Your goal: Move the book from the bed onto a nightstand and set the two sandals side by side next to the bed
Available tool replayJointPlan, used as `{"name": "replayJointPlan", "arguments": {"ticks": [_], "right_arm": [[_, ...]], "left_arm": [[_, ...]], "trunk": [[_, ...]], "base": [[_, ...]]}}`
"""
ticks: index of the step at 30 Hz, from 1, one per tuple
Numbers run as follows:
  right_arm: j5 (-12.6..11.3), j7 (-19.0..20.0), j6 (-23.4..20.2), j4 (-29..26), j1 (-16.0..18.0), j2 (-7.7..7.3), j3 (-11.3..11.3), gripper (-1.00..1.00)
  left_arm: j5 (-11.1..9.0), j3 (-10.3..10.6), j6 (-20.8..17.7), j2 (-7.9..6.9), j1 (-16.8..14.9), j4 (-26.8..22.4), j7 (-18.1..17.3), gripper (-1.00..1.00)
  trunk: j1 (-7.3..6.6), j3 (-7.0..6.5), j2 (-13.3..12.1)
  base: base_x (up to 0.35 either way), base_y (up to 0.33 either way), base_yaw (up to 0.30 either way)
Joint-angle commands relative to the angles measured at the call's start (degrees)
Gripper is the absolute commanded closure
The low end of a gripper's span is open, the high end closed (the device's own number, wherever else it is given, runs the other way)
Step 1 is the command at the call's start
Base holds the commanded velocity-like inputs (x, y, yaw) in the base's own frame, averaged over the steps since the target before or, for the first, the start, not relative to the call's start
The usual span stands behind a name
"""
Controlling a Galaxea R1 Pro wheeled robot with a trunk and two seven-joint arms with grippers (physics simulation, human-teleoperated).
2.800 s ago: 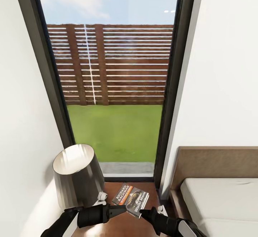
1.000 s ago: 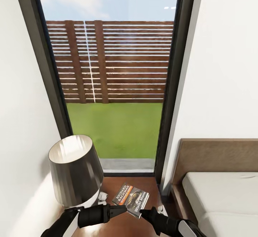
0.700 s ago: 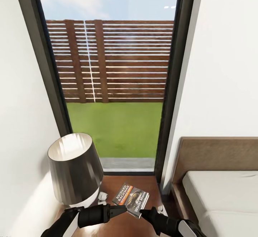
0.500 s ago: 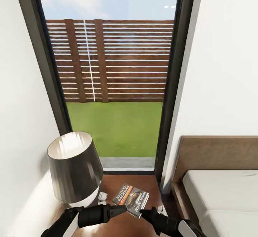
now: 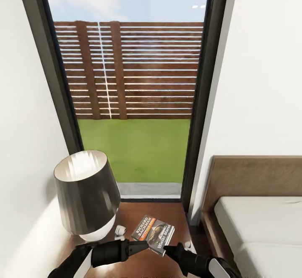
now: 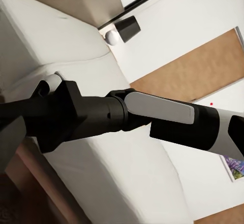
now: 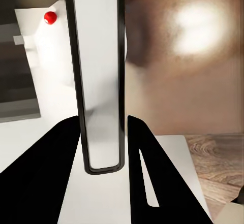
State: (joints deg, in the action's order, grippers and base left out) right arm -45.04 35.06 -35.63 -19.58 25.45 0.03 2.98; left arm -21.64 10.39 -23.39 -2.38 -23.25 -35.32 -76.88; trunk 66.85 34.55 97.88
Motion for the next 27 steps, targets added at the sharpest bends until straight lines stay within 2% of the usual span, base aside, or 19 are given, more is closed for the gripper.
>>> {"name": "replayJointPlan", "arguments": {"ticks": [1, 27], "right_arm": [[-0.55, -0.08, -0.23, -0.02, 0.03, -0.03, 0.28, 1.00], [-0.56, -0.08, -0.23, -0.02, 0.03, -0.03, 0.28, 1.00]], "left_arm": [[-0.51, 0.34, -0.60, -0.08, -0.04, -0.01, -0.02, -1.00], [-0.51, 0.33, -0.57, 0.36, -0.04, 0.08, -0.01, -1.00]], "trunk": [[0.22, 0.24, 0.44], [5.93, 4.91, 10.87]], "base": [[0.000, 0.000, 0.000], [0.000, 0.000, 0.000]]}}
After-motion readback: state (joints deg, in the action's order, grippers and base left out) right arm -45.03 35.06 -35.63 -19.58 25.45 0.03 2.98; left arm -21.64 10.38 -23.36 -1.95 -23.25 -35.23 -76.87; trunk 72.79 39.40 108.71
